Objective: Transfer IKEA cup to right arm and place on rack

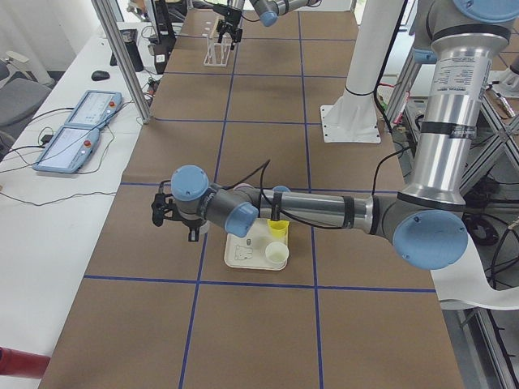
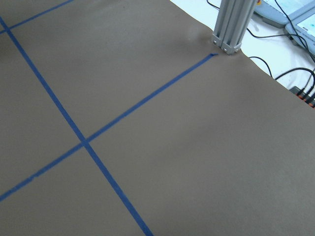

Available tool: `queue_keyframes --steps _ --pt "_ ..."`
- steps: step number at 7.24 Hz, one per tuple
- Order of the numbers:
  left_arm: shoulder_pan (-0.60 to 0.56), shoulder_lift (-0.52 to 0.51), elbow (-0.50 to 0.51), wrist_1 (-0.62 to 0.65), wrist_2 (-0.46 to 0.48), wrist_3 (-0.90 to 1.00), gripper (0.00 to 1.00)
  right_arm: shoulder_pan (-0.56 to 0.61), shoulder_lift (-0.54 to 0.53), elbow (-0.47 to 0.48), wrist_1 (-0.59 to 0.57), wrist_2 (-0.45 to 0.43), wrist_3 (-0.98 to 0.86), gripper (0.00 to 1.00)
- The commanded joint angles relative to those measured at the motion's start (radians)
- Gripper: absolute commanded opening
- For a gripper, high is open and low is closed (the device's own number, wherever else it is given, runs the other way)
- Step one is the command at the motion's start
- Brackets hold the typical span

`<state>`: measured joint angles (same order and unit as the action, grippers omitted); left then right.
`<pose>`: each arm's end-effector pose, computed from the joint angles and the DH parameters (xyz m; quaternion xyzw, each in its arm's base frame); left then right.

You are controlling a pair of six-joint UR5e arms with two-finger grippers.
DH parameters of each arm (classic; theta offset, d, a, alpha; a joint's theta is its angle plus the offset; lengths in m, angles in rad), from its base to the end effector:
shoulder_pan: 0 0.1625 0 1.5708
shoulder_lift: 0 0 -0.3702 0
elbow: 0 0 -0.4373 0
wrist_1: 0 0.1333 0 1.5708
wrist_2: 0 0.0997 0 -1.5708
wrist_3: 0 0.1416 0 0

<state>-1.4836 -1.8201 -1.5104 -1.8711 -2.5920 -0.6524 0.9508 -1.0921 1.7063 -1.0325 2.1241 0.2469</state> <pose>0.0435 -0.6423 0.4576 0.0256 0.5185 -0.1224 0.8459 -0.3463 -0.5864 0.1969 0.3795 -0.4280 -0.2959 0.7650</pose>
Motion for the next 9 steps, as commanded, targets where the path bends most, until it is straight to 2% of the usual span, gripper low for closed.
queue_keyframes --steps 1,2,3,5,6,8,9 --pt "0.003 -0.121 -0.069 0.027 -0.068 -0.375 0.00 -0.052 0.075 -0.036 0.008 -0.082 0.003 0.99" --pt "0.018 -0.186 -0.091 0.024 -0.069 -0.555 0.00 -0.099 0.075 -0.033 0.084 -0.174 0.005 0.99" --pt "0.070 -0.227 -0.102 0.020 -0.097 -0.682 0.00 -0.139 0.074 -0.049 0.211 -0.247 0.006 0.99" --pt "0.153 -0.269 -0.128 0.007 -0.196 -0.853 0.00 -0.190 0.074 -0.080 0.368 -0.300 0.005 0.95" --pt "0.214 -0.300 -0.140 -0.011 -0.197 -0.906 0.00 -0.223 0.075 -0.085 0.432 -0.338 0.006 0.95" --pt "0.249 -0.361 -0.129 -0.028 -0.195 -0.938 0.00 -0.309 0.081 -0.089 0.530 -0.461 0.009 0.96" --pt "0.252 -0.376 -0.129 -0.029 -0.195 -0.958 0.00 -0.335 0.156 -0.124 0.549 -0.470 0.006 0.98"
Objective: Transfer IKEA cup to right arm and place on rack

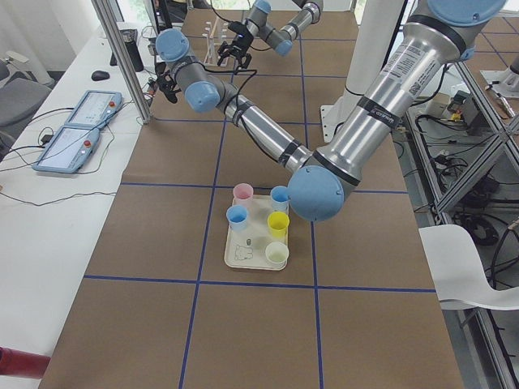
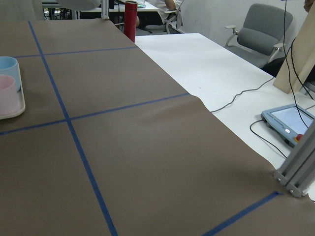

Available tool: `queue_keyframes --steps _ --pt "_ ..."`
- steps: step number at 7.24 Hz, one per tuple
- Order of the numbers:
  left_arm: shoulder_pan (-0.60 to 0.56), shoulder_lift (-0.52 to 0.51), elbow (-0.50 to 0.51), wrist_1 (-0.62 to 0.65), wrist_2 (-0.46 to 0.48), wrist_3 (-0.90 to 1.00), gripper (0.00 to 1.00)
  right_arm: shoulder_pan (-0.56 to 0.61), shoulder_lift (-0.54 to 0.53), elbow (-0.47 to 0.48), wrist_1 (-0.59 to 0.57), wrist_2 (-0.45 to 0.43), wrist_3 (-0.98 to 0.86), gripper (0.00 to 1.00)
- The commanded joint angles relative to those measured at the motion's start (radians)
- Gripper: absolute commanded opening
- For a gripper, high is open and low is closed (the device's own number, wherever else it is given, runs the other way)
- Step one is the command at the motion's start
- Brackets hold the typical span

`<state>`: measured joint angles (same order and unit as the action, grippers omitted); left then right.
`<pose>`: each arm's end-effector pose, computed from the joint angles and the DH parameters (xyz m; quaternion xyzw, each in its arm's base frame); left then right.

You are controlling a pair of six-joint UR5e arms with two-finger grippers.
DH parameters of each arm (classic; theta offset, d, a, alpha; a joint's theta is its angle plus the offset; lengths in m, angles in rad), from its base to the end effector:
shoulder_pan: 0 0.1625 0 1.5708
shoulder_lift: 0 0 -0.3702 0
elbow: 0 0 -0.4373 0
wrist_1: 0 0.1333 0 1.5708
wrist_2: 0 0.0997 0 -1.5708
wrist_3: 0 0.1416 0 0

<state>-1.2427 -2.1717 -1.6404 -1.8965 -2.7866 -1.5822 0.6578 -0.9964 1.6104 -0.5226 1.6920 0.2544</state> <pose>0.2081 -0.6131 0.1392 -0.1832 0.6099 -0.2022 0.7440 -0.4746 -0.5134 0.1092 0.5927 -0.4404 -0.2599 0.6222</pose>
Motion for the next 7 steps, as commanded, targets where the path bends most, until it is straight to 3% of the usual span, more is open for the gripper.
queue_keyframes --steps 1,4,7 --pt "0.012 -0.030 0.001 -0.004 -0.002 -0.066 0.00 -0.070 0.070 -0.046 0.042 -0.049 -0.003 0.97" --pt "0.098 -0.063 -0.005 -0.027 0.007 -0.148 0.00 -0.132 0.128 -0.047 0.044 -0.175 -0.003 0.96" --pt "0.111 -0.068 -0.007 -0.038 0.007 -0.154 0.00 -0.171 0.153 -0.043 0.044 -0.270 0.005 0.96"
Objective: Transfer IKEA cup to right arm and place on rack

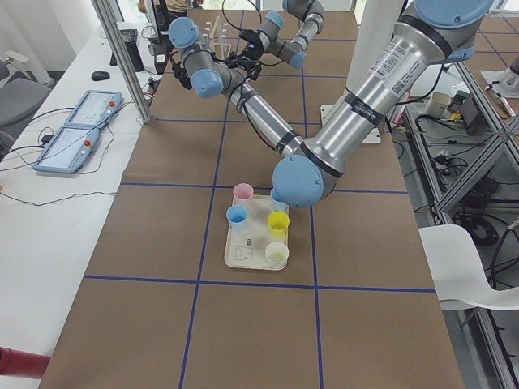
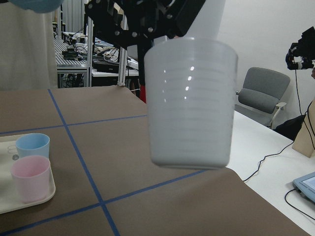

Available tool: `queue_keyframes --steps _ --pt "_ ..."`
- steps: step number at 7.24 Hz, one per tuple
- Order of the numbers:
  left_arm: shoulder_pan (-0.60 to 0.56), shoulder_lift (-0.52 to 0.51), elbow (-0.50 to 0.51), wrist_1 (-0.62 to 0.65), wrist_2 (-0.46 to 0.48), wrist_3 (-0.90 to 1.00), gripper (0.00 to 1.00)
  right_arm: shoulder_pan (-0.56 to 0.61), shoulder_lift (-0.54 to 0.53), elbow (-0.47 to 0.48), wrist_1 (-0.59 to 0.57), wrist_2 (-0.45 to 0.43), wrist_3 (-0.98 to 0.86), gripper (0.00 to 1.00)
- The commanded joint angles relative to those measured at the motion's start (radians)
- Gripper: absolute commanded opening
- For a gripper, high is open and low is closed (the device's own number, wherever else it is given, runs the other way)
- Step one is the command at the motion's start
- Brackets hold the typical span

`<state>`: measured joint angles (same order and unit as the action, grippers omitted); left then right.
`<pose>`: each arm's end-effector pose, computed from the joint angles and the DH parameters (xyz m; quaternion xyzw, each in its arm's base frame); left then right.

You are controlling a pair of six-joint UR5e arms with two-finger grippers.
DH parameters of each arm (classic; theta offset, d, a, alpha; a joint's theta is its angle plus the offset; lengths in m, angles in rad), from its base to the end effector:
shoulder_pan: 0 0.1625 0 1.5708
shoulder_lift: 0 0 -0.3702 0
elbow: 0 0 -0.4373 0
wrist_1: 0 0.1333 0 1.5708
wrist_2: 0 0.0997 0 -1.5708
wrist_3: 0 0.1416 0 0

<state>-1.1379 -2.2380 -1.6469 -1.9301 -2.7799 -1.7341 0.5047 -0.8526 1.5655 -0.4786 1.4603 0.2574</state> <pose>0.2680 -0.5820 0.0910 -0.2260 0.6075 -0.1876 0.7380 -0.5303 -0.4631 0.0256 0.6393 -0.4546 -0.2036 0.5858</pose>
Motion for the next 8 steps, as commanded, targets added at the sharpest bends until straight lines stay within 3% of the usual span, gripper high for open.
queue_keyframes --steps 1,6,8 --pt "0.012 -0.002 -0.002 -0.006 -0.001 -0.002 0.00 -0.028 0.016 0.005 0.000 -0.069 0.002 0.96" --pt "0.049 0.000 -0.014 -0.013 -0.003 -0.002 0.00 -0.026 0.017 0.007 -0.001 -0.100 -0.010 0.98" --pt "0.066 0.000 -0.017 -0.015 -0.003 -0.002 0.00 -0.023 0.017 0.008 -0.002 -0.100 -0.093 0.94"
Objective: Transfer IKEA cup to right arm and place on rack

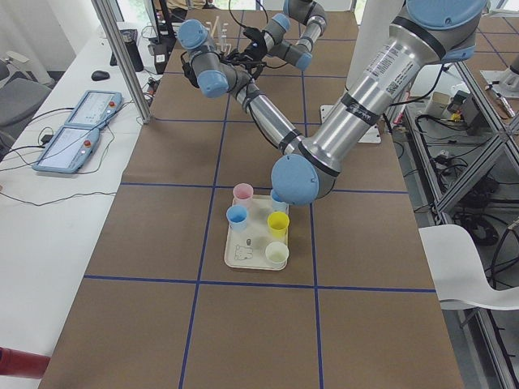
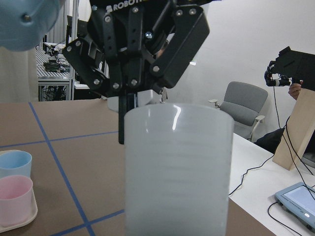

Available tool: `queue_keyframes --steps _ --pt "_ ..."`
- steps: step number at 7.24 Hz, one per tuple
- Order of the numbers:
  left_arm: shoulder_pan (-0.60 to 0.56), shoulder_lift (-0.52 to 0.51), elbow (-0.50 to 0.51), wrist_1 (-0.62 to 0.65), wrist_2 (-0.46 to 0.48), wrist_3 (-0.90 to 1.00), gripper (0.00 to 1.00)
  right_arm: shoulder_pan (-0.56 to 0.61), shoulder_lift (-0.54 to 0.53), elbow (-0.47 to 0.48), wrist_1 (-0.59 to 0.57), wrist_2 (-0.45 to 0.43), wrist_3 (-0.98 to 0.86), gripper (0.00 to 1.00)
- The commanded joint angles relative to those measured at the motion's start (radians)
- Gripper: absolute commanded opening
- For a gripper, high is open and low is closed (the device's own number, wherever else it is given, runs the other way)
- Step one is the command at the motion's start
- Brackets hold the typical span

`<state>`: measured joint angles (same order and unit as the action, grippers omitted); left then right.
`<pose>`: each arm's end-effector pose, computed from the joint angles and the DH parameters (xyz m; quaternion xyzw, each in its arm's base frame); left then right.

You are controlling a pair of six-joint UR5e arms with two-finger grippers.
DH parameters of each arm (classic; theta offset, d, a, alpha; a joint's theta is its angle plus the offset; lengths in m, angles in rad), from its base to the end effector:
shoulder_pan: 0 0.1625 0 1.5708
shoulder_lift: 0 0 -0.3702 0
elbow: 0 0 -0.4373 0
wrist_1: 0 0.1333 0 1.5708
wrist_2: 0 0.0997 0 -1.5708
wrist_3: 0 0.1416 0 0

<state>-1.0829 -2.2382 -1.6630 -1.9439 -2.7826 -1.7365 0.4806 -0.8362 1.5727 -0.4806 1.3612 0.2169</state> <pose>0.2964 -0.5600 0.0829 -0.2357 0.6082 -0.1575 0.7414 -0.5285 -0.4591 0.0120 0.6639 -0.4279 -0.1820 0.5857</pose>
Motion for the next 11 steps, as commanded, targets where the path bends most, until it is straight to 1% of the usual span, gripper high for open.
queue_keyframes --steps 1,3,5,7,9,10,11 --pt "0.012 0.000 -0.003 -0.001 0.000 0.000 0.00 0.001 0.000 0.001 -0.001 0.001 -0.059 0.94" --pt "0.015 0.000 -0.003 -0.001 0.000 0.000 0.00 0.001 0.000 0.003 -0.001 -0.001 -0.059 0.94" --pt "0.015 0.000 -0.008 -0.001 0.000 0.000 0.00 0.001 0.002 0.003 -0.001 -0.004 -0.059 0.86" --pt "0.021 0.000 -0.011 -0.001 0.000 -0.002 0.00 -0.003 0.002 0.003 -0.001 -0.022 -0.057 0.85" --pt "0.023 0.000 -0.015 -0.001 0.000 -0.002 0.00 -0.004 0.003 0.004 -0.001 -0.022 -0.057 0.85" --pt "0.023 0.000 -0.015 -0.001 0.000 -0.002 0.00 -0.005 0.002 0.004 -0.001 -0.022 -0.054 0.82" --pt "0.023 0.000 -0.015 -0.001 0.000 -0.002 0.00 -0.008 0.000 0.004 -0.001 -0.027 -0.059 0.82"
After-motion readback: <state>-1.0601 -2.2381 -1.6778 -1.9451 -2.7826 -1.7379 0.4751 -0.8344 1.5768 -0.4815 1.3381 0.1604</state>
